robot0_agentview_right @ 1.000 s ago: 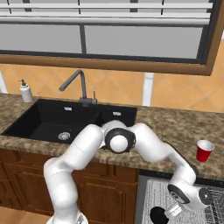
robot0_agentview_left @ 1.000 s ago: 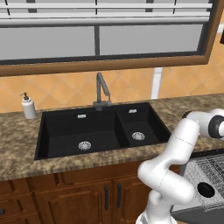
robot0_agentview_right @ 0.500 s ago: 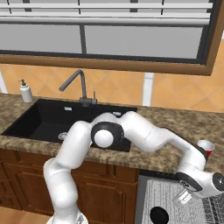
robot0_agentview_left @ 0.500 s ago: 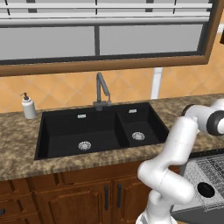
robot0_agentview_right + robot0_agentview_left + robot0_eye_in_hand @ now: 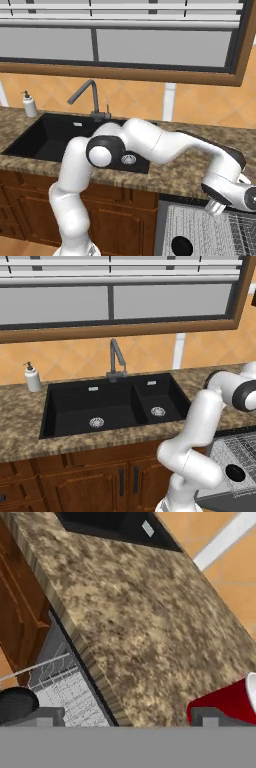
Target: Pick up the cup and bowl from the counter, place them in the dishwasher, and close the dishwasher door.
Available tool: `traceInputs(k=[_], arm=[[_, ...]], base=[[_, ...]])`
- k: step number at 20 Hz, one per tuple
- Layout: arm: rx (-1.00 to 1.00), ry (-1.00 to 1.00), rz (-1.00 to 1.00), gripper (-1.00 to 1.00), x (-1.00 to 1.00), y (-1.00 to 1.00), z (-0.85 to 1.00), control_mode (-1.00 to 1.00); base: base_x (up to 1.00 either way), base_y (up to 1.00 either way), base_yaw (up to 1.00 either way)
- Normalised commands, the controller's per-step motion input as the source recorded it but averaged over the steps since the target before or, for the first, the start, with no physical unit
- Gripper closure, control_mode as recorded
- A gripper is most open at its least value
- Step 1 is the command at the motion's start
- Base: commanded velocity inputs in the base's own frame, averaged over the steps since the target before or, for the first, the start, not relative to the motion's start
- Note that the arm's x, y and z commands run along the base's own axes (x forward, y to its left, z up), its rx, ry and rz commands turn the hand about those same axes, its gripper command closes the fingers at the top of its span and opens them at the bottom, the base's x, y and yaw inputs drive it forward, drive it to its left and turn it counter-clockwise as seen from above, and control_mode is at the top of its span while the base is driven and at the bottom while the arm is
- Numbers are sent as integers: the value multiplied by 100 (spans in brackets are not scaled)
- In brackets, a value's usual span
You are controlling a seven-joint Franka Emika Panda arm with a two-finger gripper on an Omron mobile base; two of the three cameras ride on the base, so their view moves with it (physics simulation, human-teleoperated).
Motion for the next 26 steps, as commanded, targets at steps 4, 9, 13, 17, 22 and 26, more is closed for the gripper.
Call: traceInputs(k=[4, 9, 13, 17, 22, 26], arm=[[-28, -6, 11, -100, 47, -33, 100, -100], [-19, -2, 13, -100, 73, -37, 38, -100], [0, 2, 6, -100, 86, -66, -8, -100], [0, 9, -1, -100, 12, -93, 0, -100], [0, 21, -27, -100, 2, -18, -4, -100], [8, 21, -43, -100, 35, 42, 7, -100]], base=[[0, 0, 0], [0, 0, 0], [0, 0, 0], [0, 0, 0], [0, 0, 0], [0, 0, 0]])
